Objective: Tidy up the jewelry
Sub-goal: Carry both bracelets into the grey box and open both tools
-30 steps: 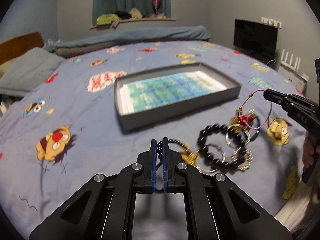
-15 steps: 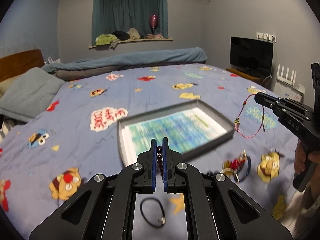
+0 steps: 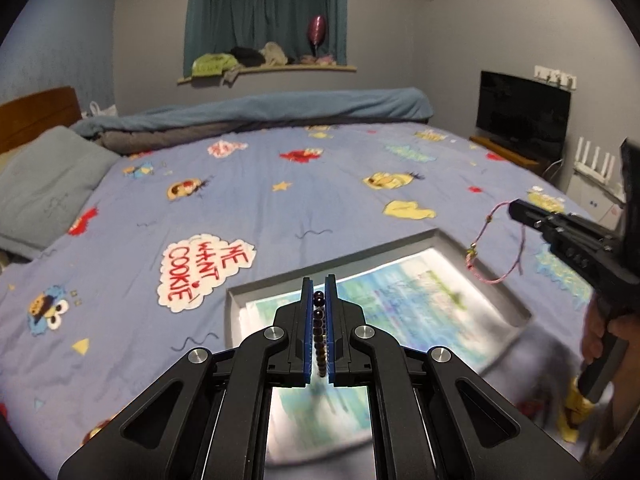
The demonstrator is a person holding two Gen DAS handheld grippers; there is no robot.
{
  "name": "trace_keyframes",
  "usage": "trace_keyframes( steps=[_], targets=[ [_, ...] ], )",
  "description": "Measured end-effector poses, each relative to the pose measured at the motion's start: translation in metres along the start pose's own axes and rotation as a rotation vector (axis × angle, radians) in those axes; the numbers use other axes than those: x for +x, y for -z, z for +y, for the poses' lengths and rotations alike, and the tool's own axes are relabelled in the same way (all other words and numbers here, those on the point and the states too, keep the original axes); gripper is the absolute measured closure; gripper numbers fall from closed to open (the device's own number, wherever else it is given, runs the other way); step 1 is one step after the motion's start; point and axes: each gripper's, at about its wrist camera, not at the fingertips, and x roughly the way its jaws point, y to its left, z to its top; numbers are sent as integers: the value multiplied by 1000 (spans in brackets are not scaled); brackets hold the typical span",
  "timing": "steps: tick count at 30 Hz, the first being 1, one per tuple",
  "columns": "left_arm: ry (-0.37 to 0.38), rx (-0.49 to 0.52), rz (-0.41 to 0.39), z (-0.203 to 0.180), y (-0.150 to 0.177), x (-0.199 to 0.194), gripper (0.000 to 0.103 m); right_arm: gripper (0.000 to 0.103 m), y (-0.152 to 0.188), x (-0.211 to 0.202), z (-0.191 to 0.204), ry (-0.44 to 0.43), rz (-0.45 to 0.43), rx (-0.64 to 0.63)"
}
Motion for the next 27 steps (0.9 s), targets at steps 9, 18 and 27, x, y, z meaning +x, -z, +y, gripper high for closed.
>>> trace_keyframes(
  steps=[9,18,27],
  targets=[
    [-20,-89,97,34,2,75,97,100,1,65,5,1,89,-46],
    [-31,-149,202,59,19,105,97,100,17,99,6,8,234,-71],
    [-60,-131,238,54,26,109,97,92,19,96,9,-1,254,-67]
  ],
)
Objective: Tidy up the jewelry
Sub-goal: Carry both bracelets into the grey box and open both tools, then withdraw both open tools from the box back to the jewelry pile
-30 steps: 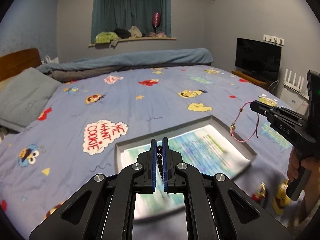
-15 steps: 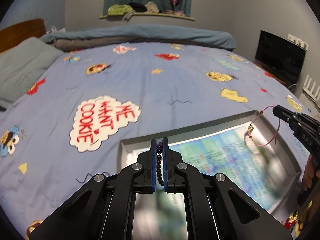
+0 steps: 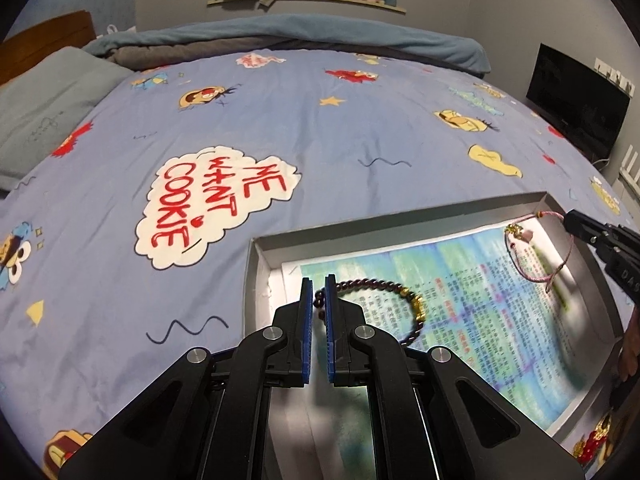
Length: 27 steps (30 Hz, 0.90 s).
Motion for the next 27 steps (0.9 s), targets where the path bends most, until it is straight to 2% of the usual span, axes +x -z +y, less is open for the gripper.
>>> trace_keyframes(
  steps=[1,2,3,6,9,11,13,14,16,19,22,27],
  targets=[
    [-3,-1,2,1,0,1,96,85,-1,0,-2,-3,0,8],
    [-2,-5,2,1,0,1,96,71,-1,-1,-3,-9,-3,22],
    [0,-11,1,2,1,0,94,65,-2,-2,-5,-16,-8,35],
    [3,-20,-21,2,0,-5,79,63,-3,-5,-6,-22,-15,40],
    [8,-21,-36,1,-2,-10,74,60,-3,-7,-7,-38,-13,48],
    [5,-23,-50,0,-3,-15,62,56,-4,-9,-7,-44,-14,54],
    [-1,-23,-67,-2,-2,-21,43,41,-5,-14,-8,-54,-24,62],
    [-7,-21,-78,-3,-3,-25,41,37,-5,-18,-8,-64,-30,67],
    [-20,-22,-93,-4,-3,-32,24,19,-6,-26,-9,-73,-50,80],
    [-41,-48,-119,-3,-3,-46,14,10,-8,-40,-9,-75,-83,90],
    [-77,-64,-142,-3,-2,-58,9,6,-10,-55,-7,-64,-107,93],
    [-88,-69,-154,-4,1,-84,9,6,-11,-82,-2,-42,-130,95]
  ],
)
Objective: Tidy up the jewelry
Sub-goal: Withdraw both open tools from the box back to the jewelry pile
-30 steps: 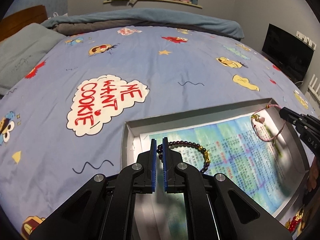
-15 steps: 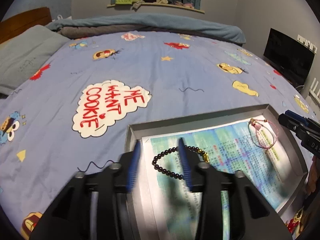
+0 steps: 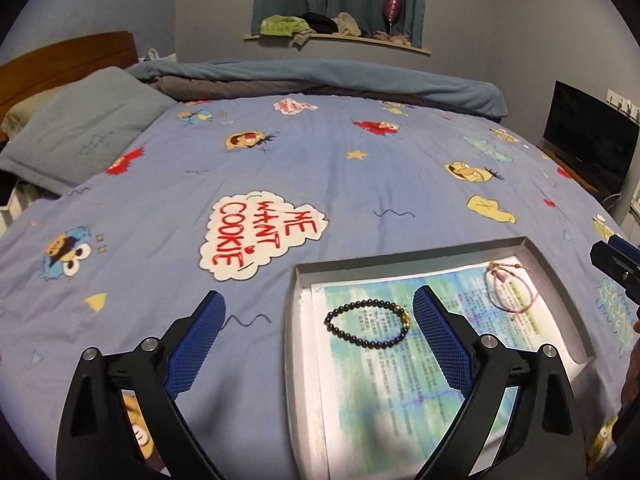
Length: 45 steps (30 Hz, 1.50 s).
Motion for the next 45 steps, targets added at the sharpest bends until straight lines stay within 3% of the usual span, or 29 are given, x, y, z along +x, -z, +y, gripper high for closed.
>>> trace_keyframes(
  steps=[10,17,25,32,39,45],
  targets=[
    [-11,28,-65,6,0,-82,8,6,3,-59,12,17,-13,-13],
    [-9,74,-56,7,30,-126,7,6,20,-102,19,18,-4,-40],
    [9,66,-7,11,76,-144,7,6,56,-136,14,4,21,-37],
    [-2,56,-14,10,111,-149,7,6,93,-147,8,15,27,-16],
    [-24,58,-4,14,134,-134,7,6,123,-130,-3,20,41,50],
    [9,62,29,16,143,-121,7,6,138,-111,-7,33,57,55]
  ],
)
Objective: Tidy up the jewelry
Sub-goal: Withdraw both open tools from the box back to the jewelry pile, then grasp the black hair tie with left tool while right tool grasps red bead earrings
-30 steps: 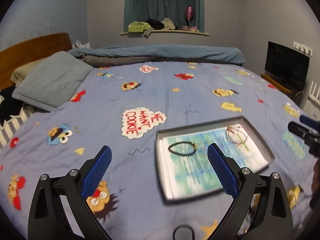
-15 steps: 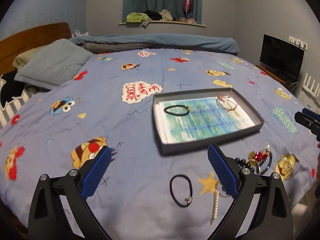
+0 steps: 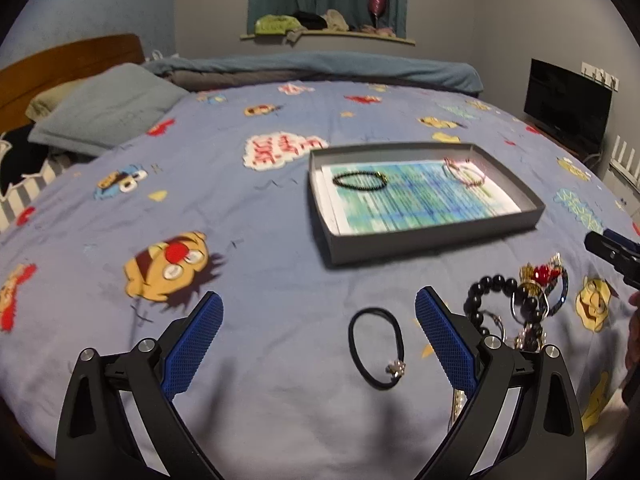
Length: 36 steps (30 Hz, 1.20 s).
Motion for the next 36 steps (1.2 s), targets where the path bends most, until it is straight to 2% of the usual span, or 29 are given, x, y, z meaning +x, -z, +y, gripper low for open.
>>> trace_keyframes(
  steps=[11,16,22,26,28,31,36],
  targets=[
    [36,113,109,-19,12,24,7,6,12,20,15,-29,45,-93],
    [81,71,145,-14,12,32,9,6,14,26,17,-49,67,-106],
    [75,50,159,-8,12,35,11,9,15,28,18,-53,73,-119],
    [89,41,185,-6,14,39,25,21,15,30,16,-56,83,-111],
    [97,41,197,-5,14,40,37,32,15,31,15,-65,98,-98],
    [102,45,202,-5,16,41,46,43,15,33,13,-73,109,-86],
    [129,32,211,-3,16,40,63,52,16,33,15,-77,119,-88]
  ],
)
